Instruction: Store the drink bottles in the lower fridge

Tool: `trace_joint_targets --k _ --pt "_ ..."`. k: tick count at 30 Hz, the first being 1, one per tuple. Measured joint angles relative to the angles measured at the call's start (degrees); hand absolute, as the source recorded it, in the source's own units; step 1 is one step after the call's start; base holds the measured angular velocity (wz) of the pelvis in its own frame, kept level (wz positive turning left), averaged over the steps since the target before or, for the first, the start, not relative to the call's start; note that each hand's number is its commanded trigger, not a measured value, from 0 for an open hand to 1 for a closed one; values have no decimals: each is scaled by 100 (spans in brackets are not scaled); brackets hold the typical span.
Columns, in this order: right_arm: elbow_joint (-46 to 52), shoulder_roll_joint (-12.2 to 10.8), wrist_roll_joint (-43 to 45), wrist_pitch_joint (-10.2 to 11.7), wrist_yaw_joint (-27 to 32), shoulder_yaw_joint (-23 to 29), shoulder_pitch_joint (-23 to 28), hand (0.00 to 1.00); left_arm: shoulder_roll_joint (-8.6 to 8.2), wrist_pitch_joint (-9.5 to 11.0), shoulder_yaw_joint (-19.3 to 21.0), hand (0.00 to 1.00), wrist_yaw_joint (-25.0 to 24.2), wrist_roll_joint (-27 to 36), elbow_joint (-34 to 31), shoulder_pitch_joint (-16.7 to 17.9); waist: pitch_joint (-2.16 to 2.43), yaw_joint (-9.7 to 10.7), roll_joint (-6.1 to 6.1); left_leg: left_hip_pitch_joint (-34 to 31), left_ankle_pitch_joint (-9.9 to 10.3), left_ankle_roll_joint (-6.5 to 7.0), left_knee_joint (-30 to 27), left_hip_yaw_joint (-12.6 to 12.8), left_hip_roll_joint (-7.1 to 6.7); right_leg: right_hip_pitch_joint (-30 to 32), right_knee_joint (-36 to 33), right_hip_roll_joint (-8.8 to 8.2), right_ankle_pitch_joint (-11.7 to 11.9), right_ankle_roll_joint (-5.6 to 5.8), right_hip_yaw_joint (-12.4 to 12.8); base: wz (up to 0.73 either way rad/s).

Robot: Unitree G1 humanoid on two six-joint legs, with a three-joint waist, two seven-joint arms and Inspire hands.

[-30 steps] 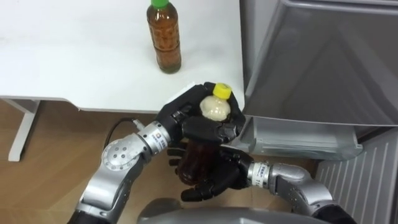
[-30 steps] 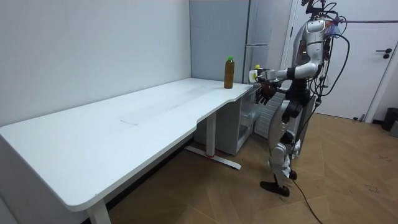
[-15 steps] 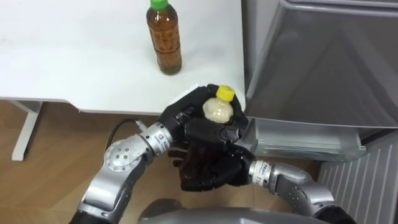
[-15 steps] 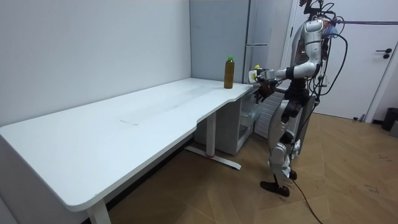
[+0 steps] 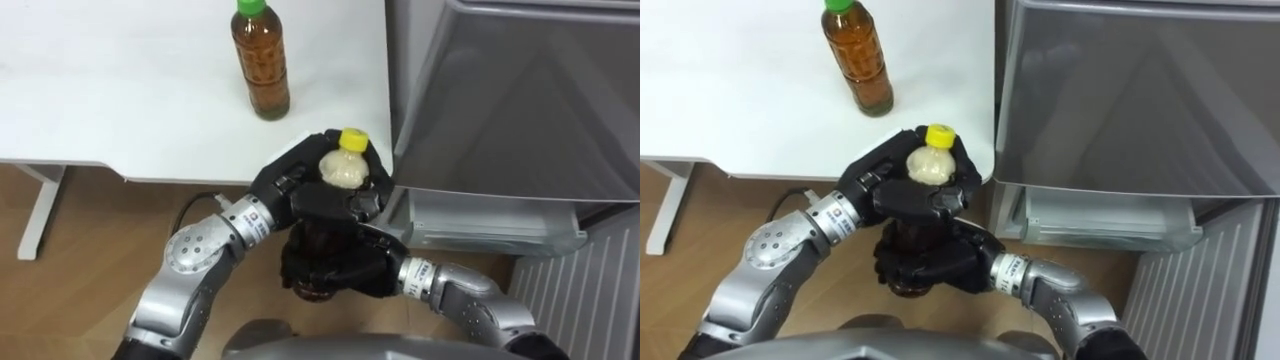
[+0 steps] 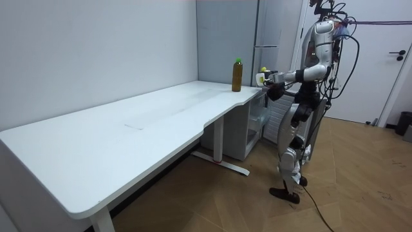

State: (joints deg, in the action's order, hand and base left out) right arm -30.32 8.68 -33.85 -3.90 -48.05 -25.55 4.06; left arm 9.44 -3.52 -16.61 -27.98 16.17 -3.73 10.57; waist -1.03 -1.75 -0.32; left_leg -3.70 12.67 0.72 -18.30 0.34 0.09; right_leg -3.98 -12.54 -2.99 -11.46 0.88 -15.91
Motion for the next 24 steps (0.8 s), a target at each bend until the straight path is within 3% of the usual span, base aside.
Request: trace_joint_targets --k 2,4,24 --pt "0 -10 -1 19 0 -5 0 100 -21 0 7 59 34 -1 1 0 0 -3 0 -1 0 0 -4 1 0 -3 2 0 0 0 -1 0" --pt "0 -17 -1 24 0 -7 0 100 -25 -1 10 0 38 3 4 0 0 9 1 -4 0 0 -10 -1 2 -3 2 2 0 0 -1 0" --pt "-4 2 -153 13 -99 -9 139 100 31 -4 73 0 37 -8 -18 -34 19 5 27 -54 0 1 -17 -6 -1 10 7 2 0 -1 1 0"
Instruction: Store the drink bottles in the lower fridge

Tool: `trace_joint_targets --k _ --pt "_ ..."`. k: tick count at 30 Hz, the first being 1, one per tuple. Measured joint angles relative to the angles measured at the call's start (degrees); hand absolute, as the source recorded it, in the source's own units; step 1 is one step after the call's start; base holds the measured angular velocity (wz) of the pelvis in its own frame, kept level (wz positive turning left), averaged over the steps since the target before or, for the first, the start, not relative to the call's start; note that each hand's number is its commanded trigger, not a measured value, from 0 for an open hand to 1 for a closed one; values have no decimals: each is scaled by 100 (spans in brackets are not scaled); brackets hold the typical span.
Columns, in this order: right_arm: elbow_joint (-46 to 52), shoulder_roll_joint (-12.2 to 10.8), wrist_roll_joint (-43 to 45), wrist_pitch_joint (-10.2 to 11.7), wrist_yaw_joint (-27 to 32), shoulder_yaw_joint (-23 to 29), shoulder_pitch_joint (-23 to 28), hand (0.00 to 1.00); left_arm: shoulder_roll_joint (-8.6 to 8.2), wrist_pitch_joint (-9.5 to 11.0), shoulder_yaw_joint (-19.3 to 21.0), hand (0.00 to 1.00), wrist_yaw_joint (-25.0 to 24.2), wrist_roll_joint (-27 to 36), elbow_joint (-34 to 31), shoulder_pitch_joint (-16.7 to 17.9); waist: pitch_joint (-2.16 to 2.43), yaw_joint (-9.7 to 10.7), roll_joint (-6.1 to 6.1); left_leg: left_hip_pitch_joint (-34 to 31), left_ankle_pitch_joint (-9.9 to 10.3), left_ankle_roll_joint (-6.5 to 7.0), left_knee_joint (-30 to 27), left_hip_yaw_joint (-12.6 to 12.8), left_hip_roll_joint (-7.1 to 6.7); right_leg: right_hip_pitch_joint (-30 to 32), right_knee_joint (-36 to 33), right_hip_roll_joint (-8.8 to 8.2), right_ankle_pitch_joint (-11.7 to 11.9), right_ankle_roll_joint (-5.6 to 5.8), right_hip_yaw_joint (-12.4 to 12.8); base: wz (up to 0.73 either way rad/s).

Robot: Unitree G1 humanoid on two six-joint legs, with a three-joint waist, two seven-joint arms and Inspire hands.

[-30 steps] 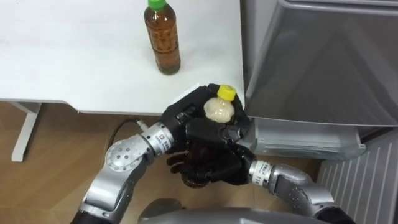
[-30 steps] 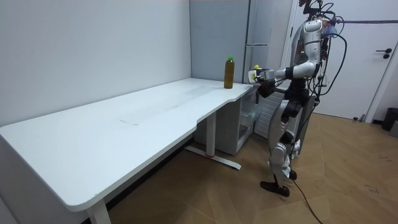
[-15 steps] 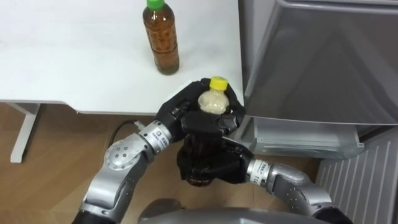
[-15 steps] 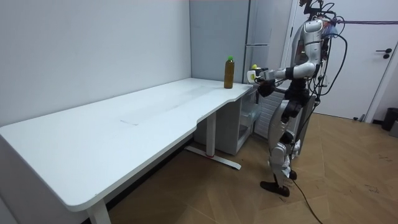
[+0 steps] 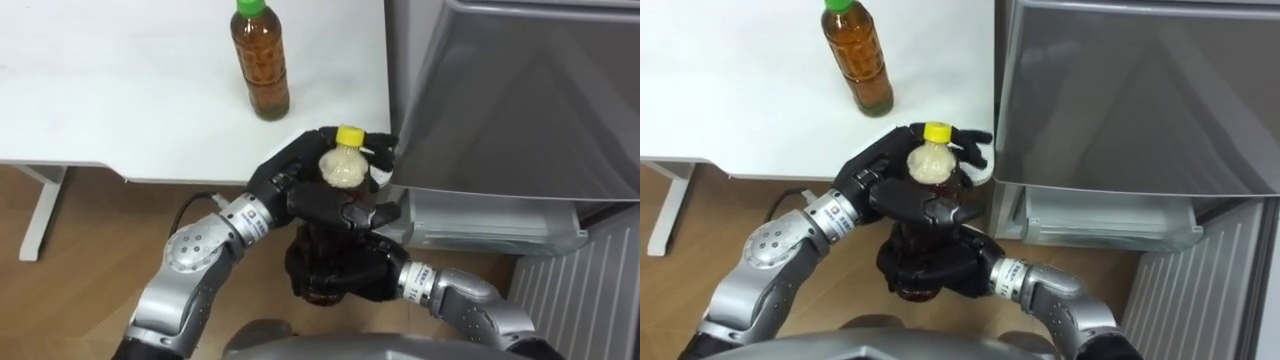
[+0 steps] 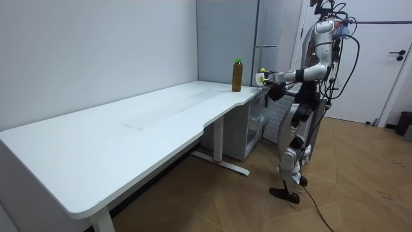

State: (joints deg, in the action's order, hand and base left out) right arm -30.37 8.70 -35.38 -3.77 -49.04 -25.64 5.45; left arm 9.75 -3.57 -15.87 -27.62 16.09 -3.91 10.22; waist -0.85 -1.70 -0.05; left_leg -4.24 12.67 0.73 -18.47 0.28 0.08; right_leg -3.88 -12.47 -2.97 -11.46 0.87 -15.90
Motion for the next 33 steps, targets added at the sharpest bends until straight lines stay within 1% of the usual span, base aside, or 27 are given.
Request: trace_joint_targets --k 3,6,7,8,9,10,13,15,17,21,24,26,29,32,33 --pt "-14 4 -74 1 -48 2 12 100 3 8 2 0 6 -7 -25 -113 0 -7 1 38 0 0 -1 -3 -3 -16 0 -2 0 -1 2 0" --pt "-119 13 -146 -3 -66 5 14 100 12 62 14 0 77 3 -68 -234 -1 -18 3 87 0 0 12 -5 -2 -60 -1 -1 0 -1 11 0" --pt "-220 22 -146 -4 -66 10 14 100 13 156 14 0 82 6 -85 -299 -3 -19 5 94 0 1 17 -5 -2 -83 -1 -2 0 -1 12 0" --pt "-279 23 -145 -5 -65 16 14 100 14 197 15 0 87 8 -102 -335 -3 -22 5 99 0 1 18 -6 -2 -89 -1 -2 0 0 12 0" --pt "-352 42 -145 -10 -56 17 18 100 13 297 17 0 102 9 -132 -402 -7 -31 9 97 0 0 17 -7 -2 -88 -1 -2 0 0 14 0" --pt "-361 83 -138 -24 -53 8 29 100 12 350 28 0 113 12 -178 -434 -10 -32 15 97 0 0 16 -11 -3 -87 -1 -2 0 0 22 0" --pt "-360 129 -138 -105 -33 23 34 100 13 365 47 0 119 78 -484 -434 -10 -39 14 96 0 0 18 23 5 -71 -1 6 0 0 54 -4" --pt "-365 128 -138 -108 -19 46 34 100 5 382 74 0 124 127 -769 -434 -10 -42 15 96 0 0 20 57 10 -33 -5 9 0 -1 95 -10" --pt "-365 128 -138 -109 24 52 34 100 -7 448 132 0 140 140 -1061 -434 -9 -39 18 106 -1 1 43 96 12 -19 -13 8 1 -1 151 -11" --pt "-366 138 -141 -109 58 62 34 100 2 549 186 0 250 254 -1202 -435 -11 -35 24 147 -1 3 79 114 10 -33 -11 6 1 -1 161 -3" --pt "-365 136 -141 -109 201 61 36 100 -4 560 225 0 364 246 -1204 -437 -28 -32 48 197 -1 2 104 111 6 -90 2 6 0 -1 156 0" --pt "-360 134 -142 -108 223 71 29 100 -4 563 246 0 481 247 -1279 -436 -25 -39 55 216 -1 2 117 108 7 -104 3 8 0 0 158 0" --pt "-357 127 -140 -108 252 115 29 100 -11 590 380 0 686 211 -1640 -448 -28 -41 70 199 0 1 85 65 4 -107 9 11 0 -1 140 5" --pt "-390 118 -140 -107 359 177 35 100 -37 778 606 0 995 219 -1877 -490 -36 -41 118 233 0 1 73 41 2 -135 9 10 1 -1 138 1" --pt "-390 119 -139 -107 386 183 41 100 -50 782 644 0 1039 221 -1909 -491 -35 -42 122 242 0 1 76 41 2 -140 8 9 0 -1 140 0"
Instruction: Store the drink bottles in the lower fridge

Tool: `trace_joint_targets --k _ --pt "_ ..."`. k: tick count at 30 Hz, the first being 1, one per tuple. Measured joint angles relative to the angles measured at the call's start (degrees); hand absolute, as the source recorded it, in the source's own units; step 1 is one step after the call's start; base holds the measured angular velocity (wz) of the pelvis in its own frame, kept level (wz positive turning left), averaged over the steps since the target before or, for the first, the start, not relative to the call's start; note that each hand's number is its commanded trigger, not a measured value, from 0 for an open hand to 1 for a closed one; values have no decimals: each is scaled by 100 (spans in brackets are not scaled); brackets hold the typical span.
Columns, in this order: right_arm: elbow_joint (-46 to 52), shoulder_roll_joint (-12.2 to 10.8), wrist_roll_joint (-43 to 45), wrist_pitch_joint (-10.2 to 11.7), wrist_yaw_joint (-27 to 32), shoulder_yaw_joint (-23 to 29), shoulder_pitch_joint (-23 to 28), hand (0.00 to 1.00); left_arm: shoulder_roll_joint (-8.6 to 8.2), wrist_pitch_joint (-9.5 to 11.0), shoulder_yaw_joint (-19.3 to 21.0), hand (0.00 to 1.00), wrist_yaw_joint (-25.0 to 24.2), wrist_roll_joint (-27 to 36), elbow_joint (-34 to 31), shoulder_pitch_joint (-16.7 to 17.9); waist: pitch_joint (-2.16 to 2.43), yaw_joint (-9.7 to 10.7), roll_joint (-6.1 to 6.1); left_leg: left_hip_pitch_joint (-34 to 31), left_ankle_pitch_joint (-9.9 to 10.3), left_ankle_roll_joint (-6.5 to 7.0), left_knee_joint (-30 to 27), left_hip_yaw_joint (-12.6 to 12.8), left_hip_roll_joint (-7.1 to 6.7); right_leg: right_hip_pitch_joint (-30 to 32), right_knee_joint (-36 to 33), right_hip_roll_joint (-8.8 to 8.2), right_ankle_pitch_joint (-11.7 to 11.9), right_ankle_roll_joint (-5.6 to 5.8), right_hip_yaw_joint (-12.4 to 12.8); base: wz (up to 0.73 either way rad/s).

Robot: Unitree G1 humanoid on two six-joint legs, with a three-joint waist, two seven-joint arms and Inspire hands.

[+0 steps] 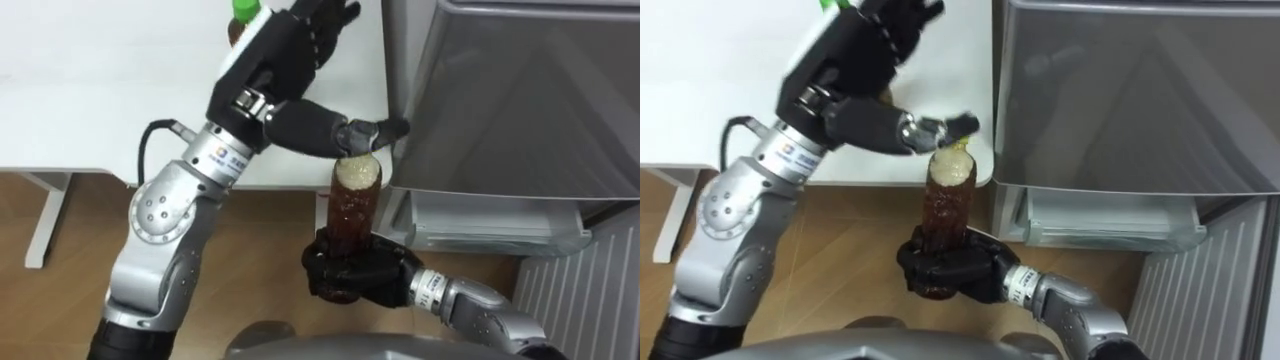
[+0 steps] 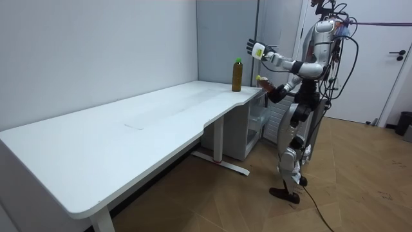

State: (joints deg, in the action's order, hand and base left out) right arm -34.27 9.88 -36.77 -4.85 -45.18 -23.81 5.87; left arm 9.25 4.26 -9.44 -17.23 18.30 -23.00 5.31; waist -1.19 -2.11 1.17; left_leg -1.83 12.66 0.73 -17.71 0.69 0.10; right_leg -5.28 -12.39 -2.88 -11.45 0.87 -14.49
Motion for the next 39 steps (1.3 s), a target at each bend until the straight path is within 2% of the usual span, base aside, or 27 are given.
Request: trace_joint_targets --k 7,11,13,18,20,26,29,31,35,36,37,39 --pt "-43 -19 -1 3 13 102 110 100 -227 131 248 0 539 1 -532 -4 17 -8 -12 51 -2 0 31 34 -15 -72 80 -1 -2 4 16 0" --pt "-53 -11 34 46 24 152 240 100 -206 435 452 0 868 -43 -752 -153 19 -49 -17 59 -3 1 46 33 -24 -80 94 -7 -4 5 7 0" --pt "-53 -4 46 58 24 217 317 100 -187 552 648 0 1078 -66 -797 -283 22 -146 -22 68 -5 2 43 41 -25 -81 103 -8 -4 5 12 0" --pt "-53 -32 64 129 48 408 467 100 -197 639 1053 0 1478 -344 -893 -291 24 -402 -32 223 -5 1 104 48 -32 -212 180 -9 -3 6 2 -1" --pt "-53 -71 68 144 91 524 473 100 -193 752 1275 0 1722 -473 -893 -291 25 -462 -30 256 -4 0 116 36 -30 -259 185 -6 -4 7 -5 0" --pt "-47 -128 87 366 213 818 582 100 -217 985 1730 0 2261 -790 -893 -284 30 -623 -38 255 -4 0 115 -64 -47 -294 188 -11 -4 7 -71 6" --pt "-28 -141 87 370 230 980 798 100 -221 1109 2158 0 2692 -791 -819 -132 35 -676 -43 257 -3 -1 119 -102 -55 -316 193 -15 -5 9 -129 7" --pt "-28 -138 88 366 270 1029 870 100 -222 1124 2274 0 2846 -790 -650 -75 36 -734 -43 261 -5 -2 115 -109 -55 -338 194 -14 -5 9 -131 0" --pt "-32 -130 88 358 270 1077 947 100 -226 1103 2278 0 3079 -794 -203 248 49 -777 -63 346 -4 -2 133 -110 -59 -396 234 -14 -5 9 -127 0" --pt "-32 -130 98 354 270 1096 969 100 -227 1082 2265 0 3176 -794 -89 388 74 -775 -77 346 -4 -2 133 -112 -59 -409 258 -10 -4 8 -128 0" --pt "-31 -132 106 354 282 1112 987 100 -228 1070 2262 0 3253 -796 34 494 80 -783 -87 352 -4 -3 126 -114 -59 -421 255 -10 -4 7 -130 0" --pt "-32 -125 142 352 326 1118 993 100 -228 1069 2258 0 3353 -794 284 591 77 -766 -81 353 -4 -2 123 -126 -63 -467 255 -10 -4 7 -135 0"
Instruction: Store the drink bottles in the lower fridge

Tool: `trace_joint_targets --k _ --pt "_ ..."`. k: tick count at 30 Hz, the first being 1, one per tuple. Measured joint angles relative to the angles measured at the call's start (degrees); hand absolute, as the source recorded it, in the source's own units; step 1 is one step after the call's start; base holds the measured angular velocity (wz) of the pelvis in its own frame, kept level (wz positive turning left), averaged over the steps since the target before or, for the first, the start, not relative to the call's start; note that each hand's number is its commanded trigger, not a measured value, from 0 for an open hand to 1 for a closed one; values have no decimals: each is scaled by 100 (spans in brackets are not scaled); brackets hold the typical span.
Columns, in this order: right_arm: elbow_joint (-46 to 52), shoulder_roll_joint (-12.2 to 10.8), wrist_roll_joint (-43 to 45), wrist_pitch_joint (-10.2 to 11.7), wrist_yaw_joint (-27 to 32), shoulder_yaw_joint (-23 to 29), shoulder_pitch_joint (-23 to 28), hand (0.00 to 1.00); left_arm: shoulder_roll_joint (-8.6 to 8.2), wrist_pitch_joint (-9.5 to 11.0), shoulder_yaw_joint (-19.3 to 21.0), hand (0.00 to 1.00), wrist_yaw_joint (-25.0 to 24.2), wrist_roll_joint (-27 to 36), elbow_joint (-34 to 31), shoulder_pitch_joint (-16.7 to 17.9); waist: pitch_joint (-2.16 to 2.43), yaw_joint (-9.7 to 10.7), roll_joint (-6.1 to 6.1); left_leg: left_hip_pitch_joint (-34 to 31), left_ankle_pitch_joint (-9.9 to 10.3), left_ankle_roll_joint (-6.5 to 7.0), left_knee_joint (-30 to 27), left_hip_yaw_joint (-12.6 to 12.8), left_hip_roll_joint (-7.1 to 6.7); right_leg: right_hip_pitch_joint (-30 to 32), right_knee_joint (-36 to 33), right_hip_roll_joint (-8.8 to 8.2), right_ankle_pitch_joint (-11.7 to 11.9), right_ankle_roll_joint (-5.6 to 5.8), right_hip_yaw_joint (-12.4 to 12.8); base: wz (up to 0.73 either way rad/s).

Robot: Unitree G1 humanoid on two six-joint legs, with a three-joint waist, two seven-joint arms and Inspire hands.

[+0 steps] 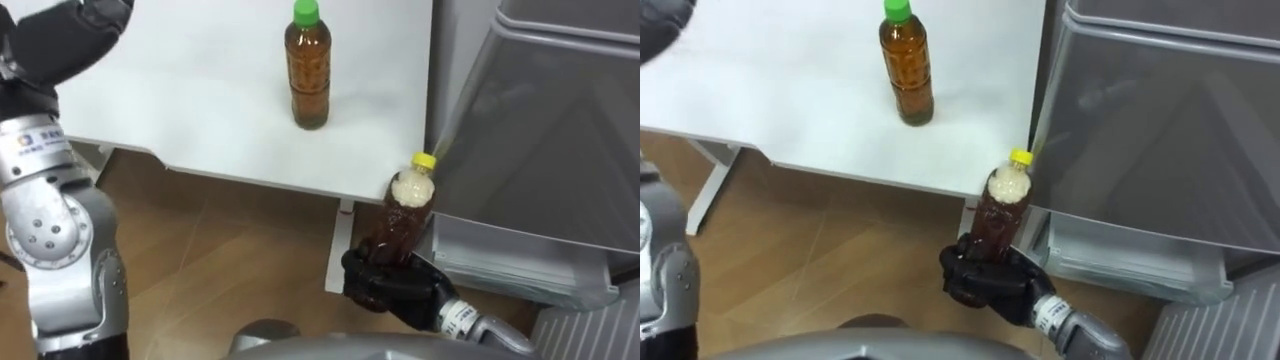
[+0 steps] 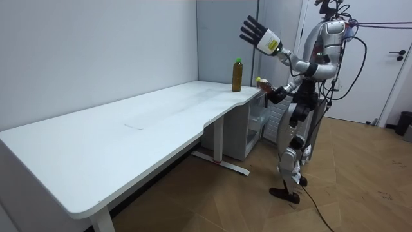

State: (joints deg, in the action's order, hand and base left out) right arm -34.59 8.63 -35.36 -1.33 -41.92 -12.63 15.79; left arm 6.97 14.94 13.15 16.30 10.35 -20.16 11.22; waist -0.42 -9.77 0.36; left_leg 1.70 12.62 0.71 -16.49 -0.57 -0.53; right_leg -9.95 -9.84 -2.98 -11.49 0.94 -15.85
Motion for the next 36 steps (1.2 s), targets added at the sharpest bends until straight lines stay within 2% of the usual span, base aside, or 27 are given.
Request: trace_joint_targets --k 2,4,8,12,15,17,21,25,27,29,31,34,36 --pt "-24 -3 41 -5 7 21 0 100 -7 -11 -16 0 87 3 335 77 -7 -2 16 26 0 0 8 -1 -1 -10 10 2 0 0 3 0" --pt "-25 -5 97 -24 9 44 -11 100 -52 -120 -18 0 166 8 750 103 1 -14 1 47 -5 -9 26 -1 -3 -21 21 4 -2 2 6 0" --pt "-12 -3 119 -83 46 40 -22 100 -109 -173 -64 0 433 56 1246 290 13 -36 -43 84 -11 -11 91 60 -8 1 39 -1 -10 12 76 -6" --pt "-7 -58 119 -83 102 17 -64 100 -114 -178 -167 0 582 561 1939 342 24 -69 -81 103 -11 -11 111 92 -9 -13 113 4 -9 11 76 0" --pt "84 -10 118 -83 174 -99 -42 100 -96 -190 -367 0 727 933 2784 383 14 -94 -86 129 -11 -11 129 101 -6 -19 117 5 -7 9 104 -3" --pt "97 -14 124 -81 222 -127 -43 100 -100 -240 -682 0 718 1050 3518 399 9 -92 -85 131 -10 -12 142 57 -10 -25 115 5 -6 9 102 2" --pt "100 -5 186 -82 302 -129 -52 100 -104 -345 -1044 0 561 1175 4428 456 -3 -50 -93 131 -7 -15 173 32 -12 -75 115 1 -6 10 26 5" --pt "92 42 220 -83 309 -130 -70 100 -110 -521 -1114 0 329 1390 5274 461 -8 -44 -104 99 -5 -17 159 50 -11 -45 122 4 -9 11 45 0" --pt "62 51 222 -83 280 -133 -88 100 -79 -536 -1104 0 170 1392 5740 437 -10 -47 -108 89 -8 -17 167 60 -16 -39 136 2 -9 11 48 0" --pt "-5 62 194 -79 241 -188 -133 100 -36 -653 -1124 0 39 1491 6270 433 -12 -8 -116 108 -7 -16 187 78 -18 -48 148 3 -12 15 84 -3" --pt "-24 64 198 -84 223 -245 -188 100 -9 -918 -1176 0 -106 1566 6745 488 -21 26 -147 74 -8 -16 216 118 -12 -5 196 18 -10 13 157 -7" --pt "-23 81 195 -127 167 -249 -190 100 -8 -1206 -1227 0 -314 1653 6967 601 -27 33 -178 56 -7 -16 255 122 -16 12 217 15 -11 15 158 -2" --pt "-58 103 188 -129 131 -269 -208 100 13 -1292 -1229 0 -466 1709 7176 588 -26 34 -184 43 -8 -16 270 123 -19 6 217 11 -12 16 153 0"
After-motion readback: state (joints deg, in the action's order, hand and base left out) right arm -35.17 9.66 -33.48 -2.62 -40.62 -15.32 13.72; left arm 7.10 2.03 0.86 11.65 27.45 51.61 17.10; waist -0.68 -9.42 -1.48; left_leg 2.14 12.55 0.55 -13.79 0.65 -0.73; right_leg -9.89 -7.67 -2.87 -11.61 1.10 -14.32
